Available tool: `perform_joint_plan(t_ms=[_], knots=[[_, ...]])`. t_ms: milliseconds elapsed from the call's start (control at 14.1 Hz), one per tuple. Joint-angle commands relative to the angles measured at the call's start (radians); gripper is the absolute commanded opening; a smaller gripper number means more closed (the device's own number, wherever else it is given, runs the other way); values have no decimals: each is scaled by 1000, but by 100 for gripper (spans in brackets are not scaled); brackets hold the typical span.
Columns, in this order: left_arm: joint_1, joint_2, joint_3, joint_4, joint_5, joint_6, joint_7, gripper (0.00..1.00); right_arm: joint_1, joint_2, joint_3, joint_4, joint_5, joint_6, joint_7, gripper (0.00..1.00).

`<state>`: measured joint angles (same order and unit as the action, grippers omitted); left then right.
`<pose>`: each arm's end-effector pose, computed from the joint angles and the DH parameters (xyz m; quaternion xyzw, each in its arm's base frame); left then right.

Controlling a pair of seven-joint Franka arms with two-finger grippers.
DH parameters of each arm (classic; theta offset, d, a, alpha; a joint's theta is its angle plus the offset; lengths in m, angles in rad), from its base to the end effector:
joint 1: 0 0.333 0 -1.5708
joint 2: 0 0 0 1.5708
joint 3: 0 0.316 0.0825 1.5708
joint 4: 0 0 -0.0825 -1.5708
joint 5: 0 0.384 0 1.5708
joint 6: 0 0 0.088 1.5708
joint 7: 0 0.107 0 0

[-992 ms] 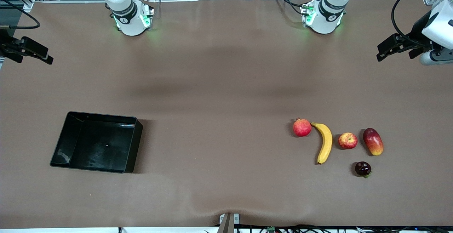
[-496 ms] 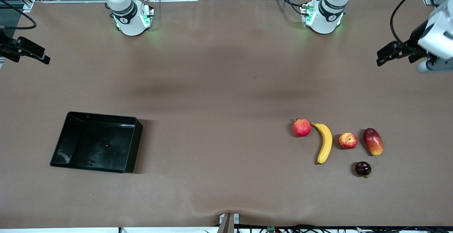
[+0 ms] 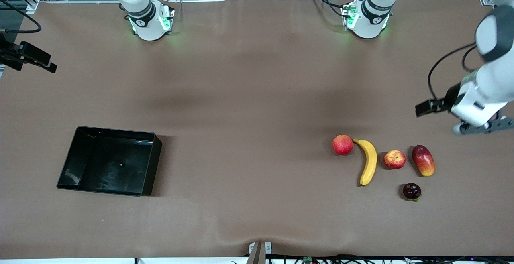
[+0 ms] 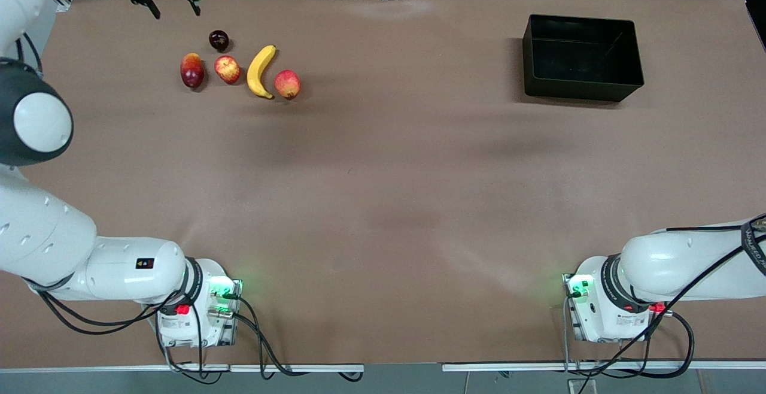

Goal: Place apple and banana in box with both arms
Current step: 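Reach the left gripper to the red-yellow apple while the right gripper nears the tray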

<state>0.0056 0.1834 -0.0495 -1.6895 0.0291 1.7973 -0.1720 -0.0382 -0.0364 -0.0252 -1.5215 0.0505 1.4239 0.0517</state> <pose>0.6091 -0.0225 0.4800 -0.9974 -0.0604 0.0364 0.0135 0.5271 -0.0277 0.6548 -0.9977 0.0545 0.0304 0.0257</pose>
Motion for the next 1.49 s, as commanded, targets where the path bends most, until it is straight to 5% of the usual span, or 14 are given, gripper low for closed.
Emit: perform_joint_plan(t_ms=[0,354,709,1417], knots=[[34,86,-6,-33,15,138,6,100,-9,-8,8,1,-12,0,-4,100],[34,212,-4,-102,14,330,-259,100,-11,1,8,1,-12,0,-4,100],[74,326,-4,-102,3,491,-326,100,-19,35,7,1,-15,3,-6,100],[45,393,-12,-82,8,592,-475,100,-89,331,8,50,2,38,8,100]])
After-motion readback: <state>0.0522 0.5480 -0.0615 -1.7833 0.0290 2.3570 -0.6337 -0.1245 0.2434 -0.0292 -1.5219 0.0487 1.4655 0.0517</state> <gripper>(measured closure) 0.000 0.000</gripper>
